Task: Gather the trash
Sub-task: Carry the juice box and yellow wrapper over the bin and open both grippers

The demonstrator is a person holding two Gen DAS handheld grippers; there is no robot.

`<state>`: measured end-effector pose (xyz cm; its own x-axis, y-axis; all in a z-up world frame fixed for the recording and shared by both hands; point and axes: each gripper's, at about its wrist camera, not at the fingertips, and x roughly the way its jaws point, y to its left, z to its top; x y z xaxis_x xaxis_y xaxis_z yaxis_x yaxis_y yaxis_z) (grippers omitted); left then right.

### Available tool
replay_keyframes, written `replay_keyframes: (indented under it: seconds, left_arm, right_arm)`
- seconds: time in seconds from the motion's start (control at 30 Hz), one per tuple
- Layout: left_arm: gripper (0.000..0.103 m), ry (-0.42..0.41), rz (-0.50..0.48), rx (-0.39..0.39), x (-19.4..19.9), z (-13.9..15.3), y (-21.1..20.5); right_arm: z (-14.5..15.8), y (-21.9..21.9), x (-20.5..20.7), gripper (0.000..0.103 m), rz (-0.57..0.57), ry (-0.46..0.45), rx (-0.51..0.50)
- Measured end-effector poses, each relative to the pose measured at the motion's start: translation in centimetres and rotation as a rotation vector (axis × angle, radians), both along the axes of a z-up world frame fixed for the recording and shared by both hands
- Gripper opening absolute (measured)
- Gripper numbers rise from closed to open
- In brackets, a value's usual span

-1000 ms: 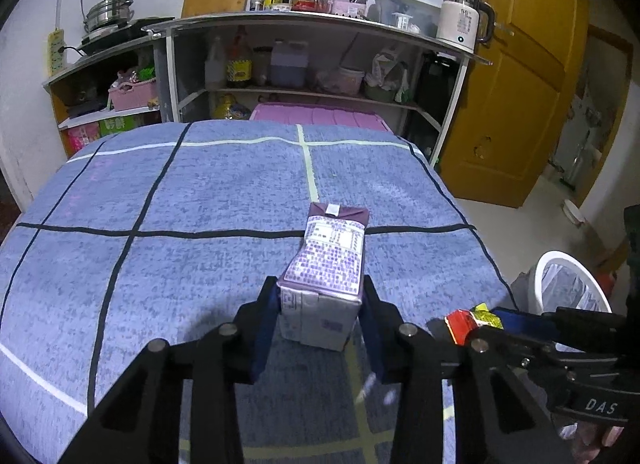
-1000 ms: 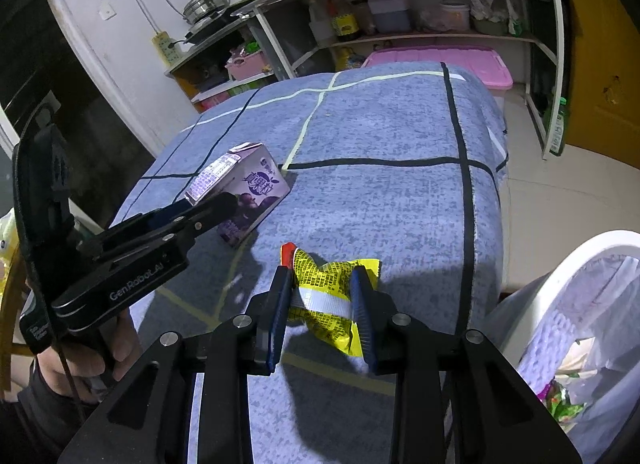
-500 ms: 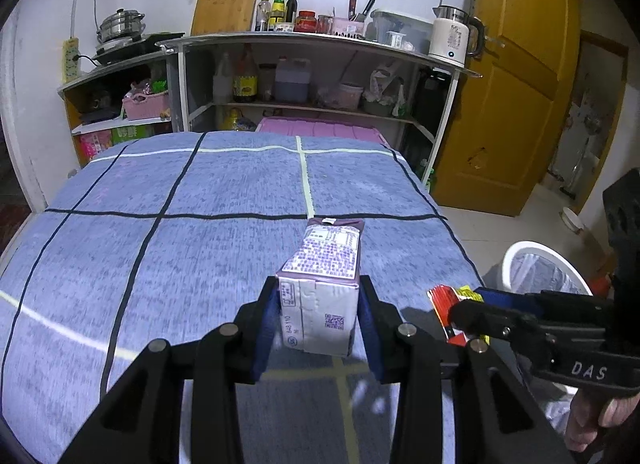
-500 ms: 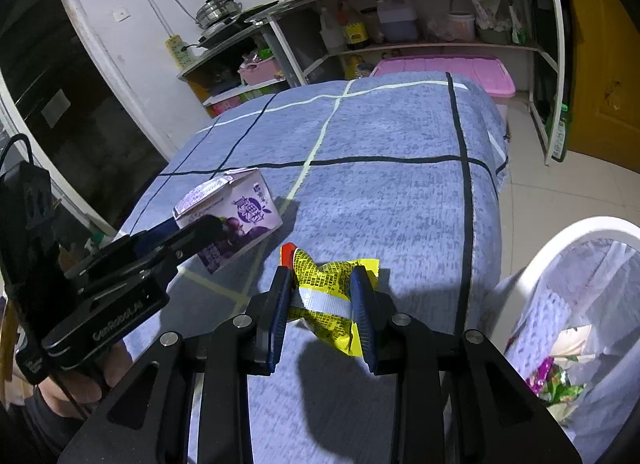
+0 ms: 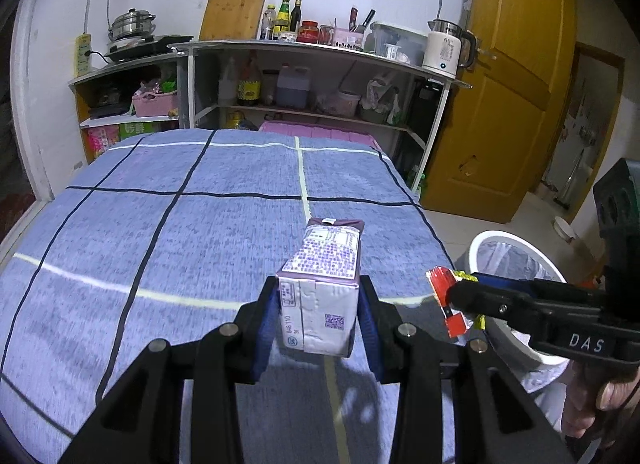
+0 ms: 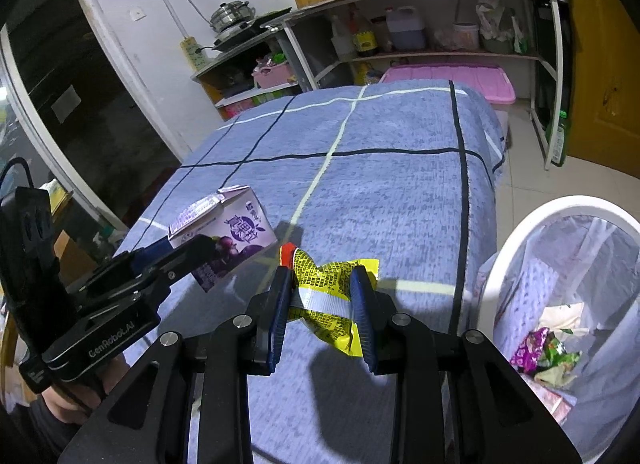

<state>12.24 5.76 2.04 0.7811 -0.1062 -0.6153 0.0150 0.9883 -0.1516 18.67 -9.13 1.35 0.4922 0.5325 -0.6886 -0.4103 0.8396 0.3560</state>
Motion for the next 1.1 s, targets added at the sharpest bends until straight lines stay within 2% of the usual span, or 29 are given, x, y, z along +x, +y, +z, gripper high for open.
replay_keyframes:
  seconds: [0.53, 0.83, 1.1]
  left_arm:
    - [0.039, -0.031, -0.038, -0.045, -5.2, 1.1, -2.0]
    - [0.039, -0.029, -0.082, -0.045, -5.5, 1.1, -4.1]
    - [0.039, -0.016, -0.135, -0.038, -4.6, 1.0, -6.7]
  right_arm:
    - [1.8, -2.5, -4.9, 0.032, -0.009, -0.044, 0.013]
    - [2.0, -4.8, -6.2, 0.032, -0.043, -0.054, 0.017]
    - [1.6, -8.1, -6.5, 0.032, -0.119, -0.051, 0.022]
